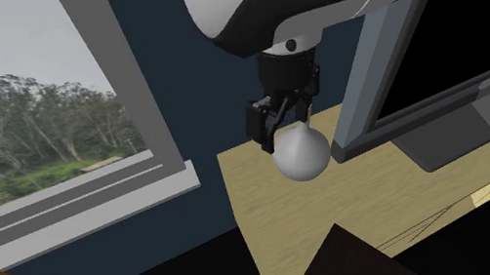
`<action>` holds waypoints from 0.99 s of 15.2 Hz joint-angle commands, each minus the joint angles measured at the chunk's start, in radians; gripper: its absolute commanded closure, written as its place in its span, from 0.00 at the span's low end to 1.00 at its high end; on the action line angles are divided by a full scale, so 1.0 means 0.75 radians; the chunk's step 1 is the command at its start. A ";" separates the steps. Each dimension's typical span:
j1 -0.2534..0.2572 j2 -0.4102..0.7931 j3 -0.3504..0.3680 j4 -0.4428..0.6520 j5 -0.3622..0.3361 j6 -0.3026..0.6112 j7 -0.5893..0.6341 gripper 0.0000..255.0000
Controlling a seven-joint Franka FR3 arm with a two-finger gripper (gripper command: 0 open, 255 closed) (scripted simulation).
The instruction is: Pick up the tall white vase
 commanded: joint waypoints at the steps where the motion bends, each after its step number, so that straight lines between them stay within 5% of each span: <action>1: -0.007 0.087 -0.035 0.041 0.010 0.047 -0.039 0.00; 15: -0.157 0.783 -0.189 0.511 0.284 0.225 -0.407 0.00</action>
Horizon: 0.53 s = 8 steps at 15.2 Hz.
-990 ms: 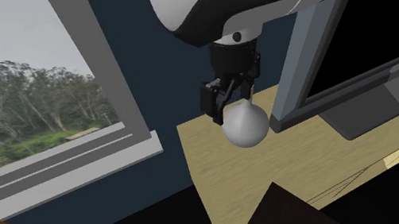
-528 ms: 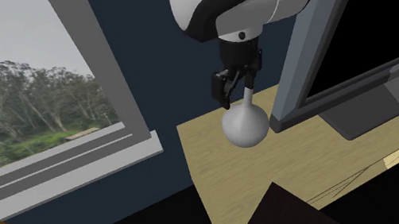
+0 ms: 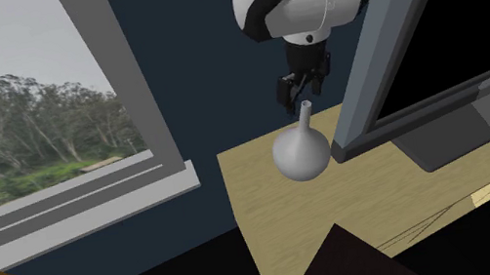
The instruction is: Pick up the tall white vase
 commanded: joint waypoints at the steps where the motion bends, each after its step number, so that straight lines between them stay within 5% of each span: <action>1: -0.041 0.106 -0.001 0.083 0.052 0.013 -0.051 0.00; 3: -0.087 0.208 0.004 0.179 0.098 0.010 -0.092 0.00; 8: -0.101 0.258 0.022 0.153 0.127 0.081 -0.108 0.00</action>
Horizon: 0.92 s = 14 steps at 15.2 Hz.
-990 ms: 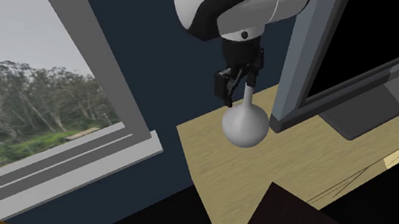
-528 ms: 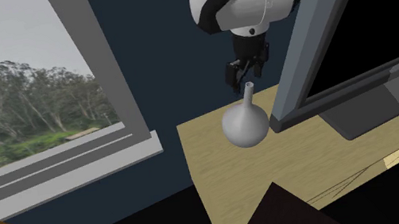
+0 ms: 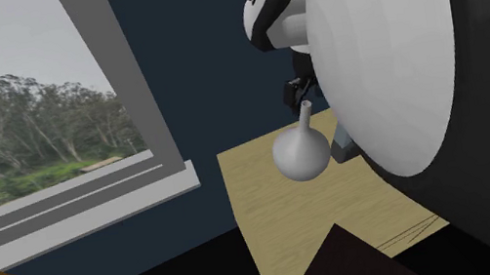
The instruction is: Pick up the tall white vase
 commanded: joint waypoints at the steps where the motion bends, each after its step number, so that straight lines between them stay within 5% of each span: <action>1: -0.006 0.027 0.008 -0.006 0.015 0.031 -0.008 0.00; 5: -0.010 0.044 0.014 -0.013 0.025 0.053 -0.013 0.00; 6: -0.010 0.044 0.014 -0.012 0.025 0.052 -0.013 1.00; 14: -0.010 0.044 0.014 -0.013 0.025 0.052 -0.013 1.00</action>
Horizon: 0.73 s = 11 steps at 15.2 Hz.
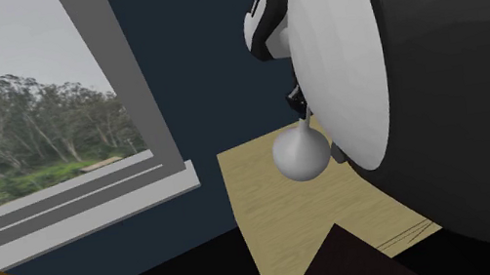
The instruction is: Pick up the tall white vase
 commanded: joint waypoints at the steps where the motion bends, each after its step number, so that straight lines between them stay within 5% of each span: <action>1: 0.000 0.001 0.000 0.000 0.000 0.001 0.000 1.00; 11: 0.023 -0.100 -0.030 0.052 -0.059 -0.142 0.033 1.00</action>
